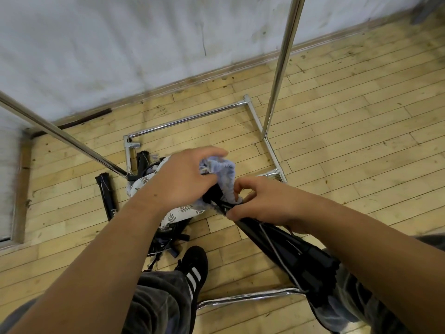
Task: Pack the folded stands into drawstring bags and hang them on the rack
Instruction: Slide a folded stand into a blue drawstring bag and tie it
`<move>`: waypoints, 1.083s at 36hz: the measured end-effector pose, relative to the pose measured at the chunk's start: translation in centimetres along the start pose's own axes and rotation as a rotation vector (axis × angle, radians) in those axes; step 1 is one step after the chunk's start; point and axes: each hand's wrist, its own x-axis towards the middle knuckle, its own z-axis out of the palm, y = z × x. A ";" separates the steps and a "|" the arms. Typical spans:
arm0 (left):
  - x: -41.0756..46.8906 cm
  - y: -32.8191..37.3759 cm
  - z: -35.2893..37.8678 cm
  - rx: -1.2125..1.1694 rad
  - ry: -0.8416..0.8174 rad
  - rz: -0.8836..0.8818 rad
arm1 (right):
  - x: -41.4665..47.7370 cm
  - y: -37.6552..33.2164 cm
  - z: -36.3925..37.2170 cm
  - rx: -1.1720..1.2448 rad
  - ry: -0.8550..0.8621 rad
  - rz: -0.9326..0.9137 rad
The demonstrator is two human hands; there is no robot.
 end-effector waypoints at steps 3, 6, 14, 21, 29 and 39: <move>0.2 -0.3 0.3 -0.019 -0.015 -0.035 | -0.1 0.1 0.0 0.009 0.015 -0.013; 0.3 -0.3 0.2 -0.028 -0.033 -0.039 | -0.1 0.1 0.0 0.029 0.031 -0.008; -0.3 1.4 0.3 -0.130 -0.250 0.014 | 0.6 0.4 -0.6 0.055 0.075 -0.043; -0.2 0.8 0.5 -0.083 -0.350 0.083 | 0.8 0.5 -1.1 0.092 0.064 -0.033; -0.5 0.7 1.3 0.013 -0.251 0.139 | 1.4 0.2 -1.1 0.286 0.102 0.029; -0.3 0.3 0.8 -0.088 -0.089 0.078 | -0.4 -0.9 -1.0 0.777 0.112 -0.098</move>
